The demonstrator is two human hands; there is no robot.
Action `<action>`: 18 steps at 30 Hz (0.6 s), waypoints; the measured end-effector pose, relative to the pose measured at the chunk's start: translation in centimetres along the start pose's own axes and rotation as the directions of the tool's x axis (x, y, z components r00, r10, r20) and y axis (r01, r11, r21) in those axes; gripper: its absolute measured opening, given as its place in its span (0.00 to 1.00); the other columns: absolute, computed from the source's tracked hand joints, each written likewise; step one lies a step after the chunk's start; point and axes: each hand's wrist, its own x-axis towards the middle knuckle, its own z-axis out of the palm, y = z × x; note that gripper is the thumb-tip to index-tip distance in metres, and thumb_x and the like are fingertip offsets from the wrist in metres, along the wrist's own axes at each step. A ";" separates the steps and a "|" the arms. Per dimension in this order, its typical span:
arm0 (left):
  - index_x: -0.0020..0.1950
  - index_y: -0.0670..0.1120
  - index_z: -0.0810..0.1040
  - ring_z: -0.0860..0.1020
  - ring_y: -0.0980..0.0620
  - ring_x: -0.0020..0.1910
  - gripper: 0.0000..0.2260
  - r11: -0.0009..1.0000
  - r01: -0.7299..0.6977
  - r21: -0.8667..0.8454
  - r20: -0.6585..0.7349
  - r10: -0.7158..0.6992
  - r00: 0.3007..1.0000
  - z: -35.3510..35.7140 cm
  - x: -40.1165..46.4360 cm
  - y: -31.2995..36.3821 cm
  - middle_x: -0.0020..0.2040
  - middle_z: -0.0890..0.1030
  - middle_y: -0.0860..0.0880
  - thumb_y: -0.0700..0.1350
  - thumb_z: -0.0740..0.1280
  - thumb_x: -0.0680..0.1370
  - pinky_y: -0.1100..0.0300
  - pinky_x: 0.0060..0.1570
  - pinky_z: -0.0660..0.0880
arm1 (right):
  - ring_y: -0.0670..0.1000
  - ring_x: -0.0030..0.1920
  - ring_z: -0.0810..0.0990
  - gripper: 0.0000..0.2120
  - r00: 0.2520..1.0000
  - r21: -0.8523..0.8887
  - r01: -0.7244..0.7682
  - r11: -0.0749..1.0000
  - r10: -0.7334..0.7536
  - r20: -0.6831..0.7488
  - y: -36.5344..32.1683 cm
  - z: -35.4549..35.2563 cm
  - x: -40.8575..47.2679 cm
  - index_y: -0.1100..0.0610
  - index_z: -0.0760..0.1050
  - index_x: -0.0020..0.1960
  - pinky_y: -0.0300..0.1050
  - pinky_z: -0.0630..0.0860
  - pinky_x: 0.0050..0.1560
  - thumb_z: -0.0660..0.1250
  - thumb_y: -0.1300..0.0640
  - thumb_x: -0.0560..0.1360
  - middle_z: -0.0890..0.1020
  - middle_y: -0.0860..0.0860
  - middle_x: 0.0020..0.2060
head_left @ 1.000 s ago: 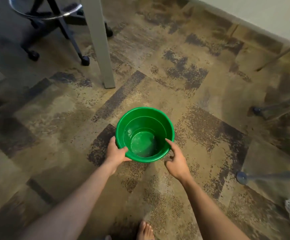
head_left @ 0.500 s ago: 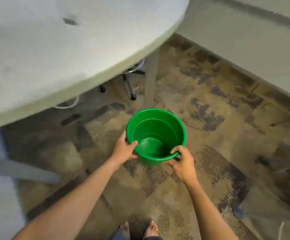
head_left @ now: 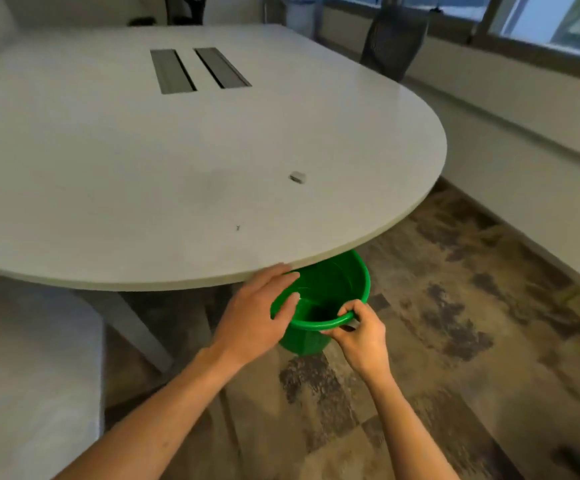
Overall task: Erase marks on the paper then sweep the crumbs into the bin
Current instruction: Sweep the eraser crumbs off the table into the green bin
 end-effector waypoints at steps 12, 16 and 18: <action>0.80 0.43 0.44 0.41 0.41 0.79 0.46 0.772 0.301 0.560 0.186 -0.471 0.862 -7.7 8.7 -8.7 0.80 0.44 0.40 0.74 0.38 0.72 0.44 0.76 0.41 | 0.54 0.43 0.78 0.17 0.989 0.135 -0.020 0.991 0.000 0.148 -4.6 3.2 0.2 0.51 0.72 0.40 0.57 0.80 0.41 0.80 0.54 0.61 0.78 0.51 0.38; 0.80 0.45 0.42 0.37 0.48 0.78 0.45 0.869 0.013 0.495 0.459 -0.274 0.845 -6.1 9.3 -6.2 0.80 0.40 0.44 0.73 0.38 0.72 0.49 0.76 0.38 | 0.54 0.44 0.79 0.16 0.989 0.174 -0.047 0.984 0.022 0.146 -5.2 3.4 0.1 0.53 0.72 0.40 0.55 0.81 0.40 0.80 0.58 0.63 0.79 0.53 0.39; 0.80 0.45 0.42 0.37 0.50 0.78 0.45 0.893 -0.107 0.436 0.553 -0.172 0.815 -5.1 8.9 -4.5 0.80 0.40 0.45 0.74 0.38 0.72 0.51 0.76 0.38 | 0.54 0.45 0.80 0.16 0.990 0.183 -0.052 0.982 0.027 0.139 -5.3 3.3 0.1 0.54 0.72 0.40 0.55 0.81 0.40 0.79 0.59 0.63 0.79 0.53 0.40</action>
